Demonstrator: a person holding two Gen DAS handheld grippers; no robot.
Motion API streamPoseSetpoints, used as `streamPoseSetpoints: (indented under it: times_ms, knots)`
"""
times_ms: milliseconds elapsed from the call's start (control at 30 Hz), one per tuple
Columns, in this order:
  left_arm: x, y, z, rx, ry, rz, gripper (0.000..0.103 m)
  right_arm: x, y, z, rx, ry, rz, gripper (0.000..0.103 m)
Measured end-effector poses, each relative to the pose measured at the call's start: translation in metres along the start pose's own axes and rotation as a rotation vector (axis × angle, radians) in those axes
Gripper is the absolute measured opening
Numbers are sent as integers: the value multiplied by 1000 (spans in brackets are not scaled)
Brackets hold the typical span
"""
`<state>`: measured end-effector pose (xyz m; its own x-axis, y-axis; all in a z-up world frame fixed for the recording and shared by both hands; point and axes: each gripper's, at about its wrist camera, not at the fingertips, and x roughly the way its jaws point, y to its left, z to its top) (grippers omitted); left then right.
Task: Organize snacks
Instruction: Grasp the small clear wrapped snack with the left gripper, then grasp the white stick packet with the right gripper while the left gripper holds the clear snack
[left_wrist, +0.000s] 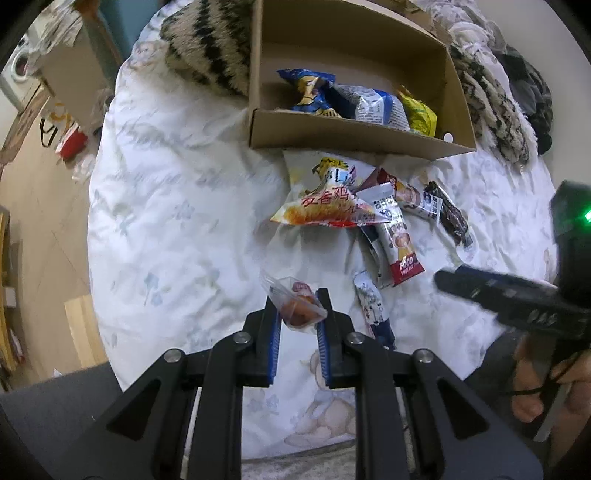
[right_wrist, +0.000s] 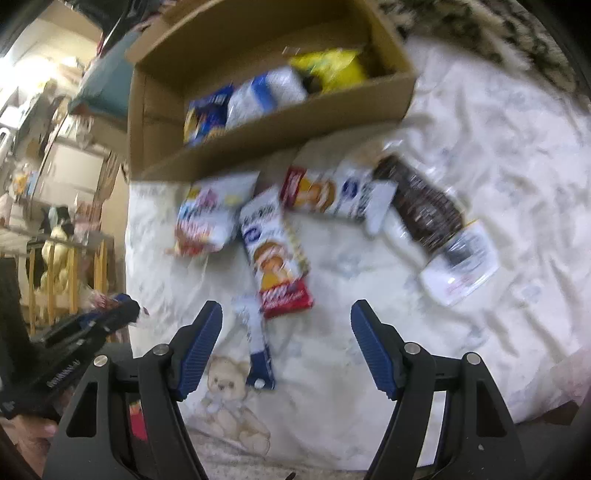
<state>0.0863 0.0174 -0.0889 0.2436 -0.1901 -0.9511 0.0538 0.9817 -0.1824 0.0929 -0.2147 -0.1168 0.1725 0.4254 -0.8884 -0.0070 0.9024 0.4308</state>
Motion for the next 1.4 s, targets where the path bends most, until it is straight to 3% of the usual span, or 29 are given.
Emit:
streamPoseSetpoints:
  times_ms: [167, 300, 367, 600, 733, 867, 967, 1400]
  knots:
    - [1, 4, 0, -36, -30, 9, 15, 31, 12, -14, -32, 121, 16, 74]
    - [0, 4, 3, -66, -54, 6, 15, 51, 24, -20, -75, 163, 11, 61]
    - [-2, 3, 5, -80, -76, 14, 15, 59, 29, -20, -97, 175, -6, 54]
    - [-1, 5, 7, -93, -88, 30, 15, 82, 46, -22, -167, 163, -64, 53]
    - [0, 7, 7, -109, -85, 25, 15, 95, 60, -28, -226, 159, -118, 42]
    - [0, 9, 7, -113, -97, 37, 15, 95, 62, -27, -232, 155, -110, 19]
    - [2, 11, 7, -120, -100, 46, 15, 96, 66, -29, -256, 156, -110, 19]
    - [5, 19, 8, -133, -125, 101, 15, 74, 75, -28, -230, 131, 28, 19]
